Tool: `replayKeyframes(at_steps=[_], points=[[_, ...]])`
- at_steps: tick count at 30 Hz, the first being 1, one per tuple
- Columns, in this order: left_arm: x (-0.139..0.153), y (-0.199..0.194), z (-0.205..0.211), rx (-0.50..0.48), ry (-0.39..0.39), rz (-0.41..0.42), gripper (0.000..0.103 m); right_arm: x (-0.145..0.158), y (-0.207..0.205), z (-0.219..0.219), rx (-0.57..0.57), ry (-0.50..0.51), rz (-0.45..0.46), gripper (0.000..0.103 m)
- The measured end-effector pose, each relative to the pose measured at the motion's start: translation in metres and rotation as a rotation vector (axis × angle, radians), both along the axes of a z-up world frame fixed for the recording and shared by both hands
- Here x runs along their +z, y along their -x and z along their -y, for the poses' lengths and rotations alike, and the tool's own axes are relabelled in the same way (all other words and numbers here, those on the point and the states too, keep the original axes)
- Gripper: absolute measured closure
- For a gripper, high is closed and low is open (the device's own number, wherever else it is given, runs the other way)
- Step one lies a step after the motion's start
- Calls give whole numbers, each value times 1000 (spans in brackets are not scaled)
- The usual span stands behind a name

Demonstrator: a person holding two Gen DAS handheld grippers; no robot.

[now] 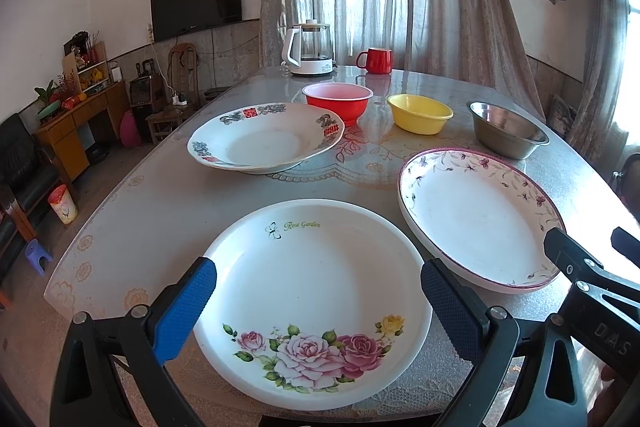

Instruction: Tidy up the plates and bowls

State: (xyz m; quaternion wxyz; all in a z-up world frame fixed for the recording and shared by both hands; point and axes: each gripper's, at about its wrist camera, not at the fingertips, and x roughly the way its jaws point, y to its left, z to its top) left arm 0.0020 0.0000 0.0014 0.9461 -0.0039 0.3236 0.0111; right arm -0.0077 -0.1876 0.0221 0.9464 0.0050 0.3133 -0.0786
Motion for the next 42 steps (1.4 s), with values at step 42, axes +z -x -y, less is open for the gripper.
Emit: replayKeyframes(at_steps=[42], points=[[1, -1, 0, 0, 10, -7, 0, 0, 0, -6, 33, 4, -1, 4]])
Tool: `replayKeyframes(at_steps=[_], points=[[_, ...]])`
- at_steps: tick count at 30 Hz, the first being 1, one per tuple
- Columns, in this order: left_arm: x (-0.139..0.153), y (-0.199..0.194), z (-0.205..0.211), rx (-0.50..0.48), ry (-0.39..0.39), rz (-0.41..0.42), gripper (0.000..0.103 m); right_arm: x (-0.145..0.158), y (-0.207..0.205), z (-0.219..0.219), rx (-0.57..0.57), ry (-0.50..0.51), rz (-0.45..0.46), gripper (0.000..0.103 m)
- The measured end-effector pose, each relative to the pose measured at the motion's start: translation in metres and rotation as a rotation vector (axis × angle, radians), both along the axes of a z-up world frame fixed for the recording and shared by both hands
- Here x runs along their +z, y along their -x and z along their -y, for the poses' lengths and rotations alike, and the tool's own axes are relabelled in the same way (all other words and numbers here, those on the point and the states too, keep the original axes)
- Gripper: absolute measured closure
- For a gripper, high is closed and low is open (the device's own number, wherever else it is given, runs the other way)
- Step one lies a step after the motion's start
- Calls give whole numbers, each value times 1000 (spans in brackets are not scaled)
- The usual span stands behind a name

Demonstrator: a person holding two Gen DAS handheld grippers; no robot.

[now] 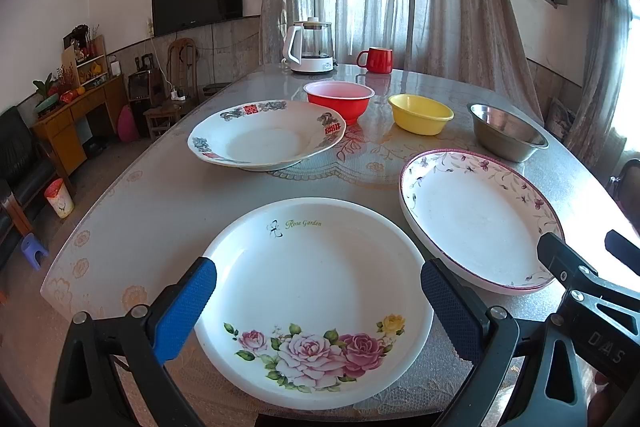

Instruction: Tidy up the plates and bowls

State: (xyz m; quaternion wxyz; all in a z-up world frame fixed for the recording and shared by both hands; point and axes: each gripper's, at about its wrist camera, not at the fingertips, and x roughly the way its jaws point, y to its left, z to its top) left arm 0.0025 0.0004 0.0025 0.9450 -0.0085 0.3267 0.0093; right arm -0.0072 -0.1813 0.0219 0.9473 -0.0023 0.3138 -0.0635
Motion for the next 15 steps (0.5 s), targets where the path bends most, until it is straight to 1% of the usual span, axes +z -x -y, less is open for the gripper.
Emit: replayKeyframes(at_steps=[6, 9, 11, 14, 15], points=[[0, 0, 1, 0, 3, -3, 0, 0, -1, 0, 10, -6, -3, 4], [-1, -1, -1, -9, 20, -8, 0, 1, -1, 0, 27, -19, -3, 4], [0, -2, -8, -39, 74, -20, 0, 3, -2, 1, 78, -54, -7, 5], [1, -8, -31, -72, 209, -53, 0, 8, -4, 6, 226, -210, -18, 5], [2, -10, -38, -65, 232, -59, 0, 8, -6, 6, 276, -264, -35, 5]])
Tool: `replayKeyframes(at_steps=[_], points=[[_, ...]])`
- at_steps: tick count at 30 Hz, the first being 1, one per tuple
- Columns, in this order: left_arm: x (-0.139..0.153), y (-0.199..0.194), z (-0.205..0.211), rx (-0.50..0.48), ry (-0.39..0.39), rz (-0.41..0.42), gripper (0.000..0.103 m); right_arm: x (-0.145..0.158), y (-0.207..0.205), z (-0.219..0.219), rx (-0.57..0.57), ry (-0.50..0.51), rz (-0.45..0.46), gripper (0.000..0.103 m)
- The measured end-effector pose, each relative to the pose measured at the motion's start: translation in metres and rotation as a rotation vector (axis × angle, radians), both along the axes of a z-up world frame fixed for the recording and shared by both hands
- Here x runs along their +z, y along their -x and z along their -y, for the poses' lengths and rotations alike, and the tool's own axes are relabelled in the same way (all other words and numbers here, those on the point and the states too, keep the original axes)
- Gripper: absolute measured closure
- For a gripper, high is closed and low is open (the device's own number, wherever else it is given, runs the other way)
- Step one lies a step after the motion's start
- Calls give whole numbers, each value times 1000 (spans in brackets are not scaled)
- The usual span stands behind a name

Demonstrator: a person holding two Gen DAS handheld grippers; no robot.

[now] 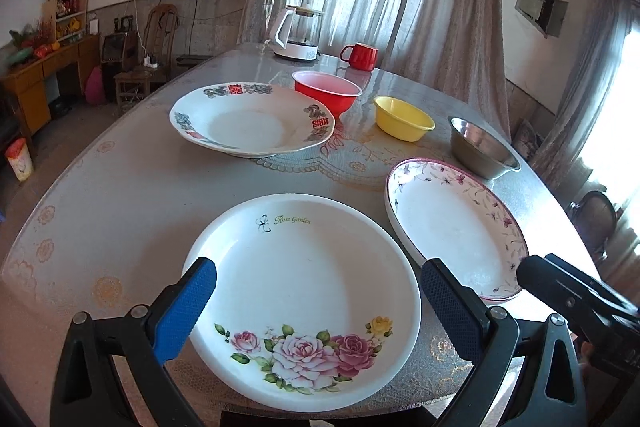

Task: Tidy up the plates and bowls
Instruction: 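Reach both grippers to the red-print plate rim and close on it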

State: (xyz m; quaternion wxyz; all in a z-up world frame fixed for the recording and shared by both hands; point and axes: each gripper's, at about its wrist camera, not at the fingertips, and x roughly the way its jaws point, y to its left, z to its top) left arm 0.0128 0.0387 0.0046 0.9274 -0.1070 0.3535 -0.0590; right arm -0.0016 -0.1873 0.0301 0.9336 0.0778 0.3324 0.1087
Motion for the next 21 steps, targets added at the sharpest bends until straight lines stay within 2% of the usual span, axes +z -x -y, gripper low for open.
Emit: replayKeyframes(at_steps=[3, 5, 9, 12, 14, 16, 18, 21], points=[[3, -1, -22, 31, 21, 18, 0, -2, -8, -3, 148, -164, -77, 5], [4, 1, -41, 80, 33, 22, 0, -5, -9, -9, 221, -234, -123, 5], [-2, 2, -75, 173, 95, 13, 0, -15, -12, -24, 272, -249, -184, 5], [-6, 2, -89, 180, 106, -4, 0, -23, -15, -29, 275, -273, -230, 6], [-8, 4, -94, 168, 95, -5, 0, -26, -16, -28, 278, -270, -249, 13], [-12, 6, -96, 157, 78, -13, 0, -28, -16, -30, 292, -264, -254, 28], [-15, 8, -101, 148, 76, -14, 0, -31, -18, -34, 303, -248, -266, 33], [-18, 4, -102, 136, 71, -20, 0, -30, -21, -41, 325, -194, -262, 34]])
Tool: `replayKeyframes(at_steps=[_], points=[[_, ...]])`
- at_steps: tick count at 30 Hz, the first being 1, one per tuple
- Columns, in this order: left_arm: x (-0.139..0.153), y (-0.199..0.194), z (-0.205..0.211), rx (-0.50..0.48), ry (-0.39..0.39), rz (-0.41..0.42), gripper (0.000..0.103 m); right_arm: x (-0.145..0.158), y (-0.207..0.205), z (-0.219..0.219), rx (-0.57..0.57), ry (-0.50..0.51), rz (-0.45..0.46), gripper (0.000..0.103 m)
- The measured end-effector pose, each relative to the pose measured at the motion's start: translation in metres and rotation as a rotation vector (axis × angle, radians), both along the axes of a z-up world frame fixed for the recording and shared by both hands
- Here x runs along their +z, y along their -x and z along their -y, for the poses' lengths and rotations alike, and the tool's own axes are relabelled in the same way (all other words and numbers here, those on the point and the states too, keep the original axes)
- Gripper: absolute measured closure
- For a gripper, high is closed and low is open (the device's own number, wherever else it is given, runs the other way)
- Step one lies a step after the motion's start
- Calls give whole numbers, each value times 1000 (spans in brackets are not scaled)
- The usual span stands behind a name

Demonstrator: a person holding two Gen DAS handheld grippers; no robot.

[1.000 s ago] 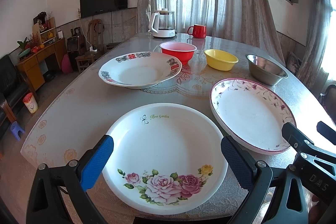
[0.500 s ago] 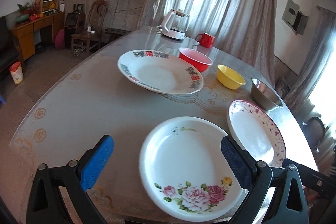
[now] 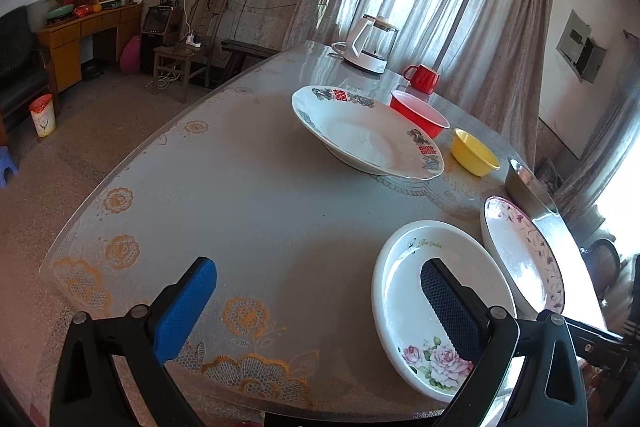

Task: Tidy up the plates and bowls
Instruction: 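Reach both grippers to the red-print plate rim and close on it, then lift the red-print plate with both grippers toward the purple-rim plate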

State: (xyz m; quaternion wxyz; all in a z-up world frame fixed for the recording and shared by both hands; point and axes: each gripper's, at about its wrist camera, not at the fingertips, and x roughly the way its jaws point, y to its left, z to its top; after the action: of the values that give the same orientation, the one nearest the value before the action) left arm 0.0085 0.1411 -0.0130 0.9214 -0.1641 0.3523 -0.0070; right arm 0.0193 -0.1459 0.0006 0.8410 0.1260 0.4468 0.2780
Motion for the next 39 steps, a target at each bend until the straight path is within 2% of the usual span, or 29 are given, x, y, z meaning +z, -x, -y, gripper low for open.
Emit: replayKeyframes(at_steps=[2, 6, 12, 18, 23, 25, 26, 30, 32, 33, 34, 36, 39], points=[[2, -8, -3, -13, -1, -2, 0, 6, -5, -3, 13, 27, 25, 34], [8, -34, -7, -12, -7, -31, 0, 13, -31, -7, 11, 50, 32, 53], [17, -83, -17, -44, -22, -57, 2, 8, -91, -14, -7, -53, -62, 66], [25, -139, -35, -67, -38, -69, 6, -2, -155, -26, -62, -150, -154, 69], [20, -182, -47, -83, -36, -79, 7, -12, -200, -42, -91, -153, -196, 69], [13, -198, -51, -99, -13, -111, 16, -19, -212, -45, -122, -129, -216, 72], [10, -205, -52, -114, 0, -122, 17, -19, -215, -46, -130, -121, -201, 75], [1, -229, -49, -147, -2, -157, 25, -23, -231, -49, -122, -140, -234, 75], [-6, -240, -47, -153, -2, -195, 44, -22, -235, -53, -117, -119, -216, 75], [-9, -244, -44, -168, -5, -207, 63, -22, -237, -54, -117, -107, -208, 78], [-10, -245, -41, -196, 2, -205, 68, -23, -239, -57, -114, -94, -205, 81], [-11, -247, -36, -203, -33, -194, 66, -25, -244, -61, -103, -69, -200, 85], [-11, -245, -38, -202, -24, -179, 67, -32, -251, -73, -61, -39, -208, 85]])
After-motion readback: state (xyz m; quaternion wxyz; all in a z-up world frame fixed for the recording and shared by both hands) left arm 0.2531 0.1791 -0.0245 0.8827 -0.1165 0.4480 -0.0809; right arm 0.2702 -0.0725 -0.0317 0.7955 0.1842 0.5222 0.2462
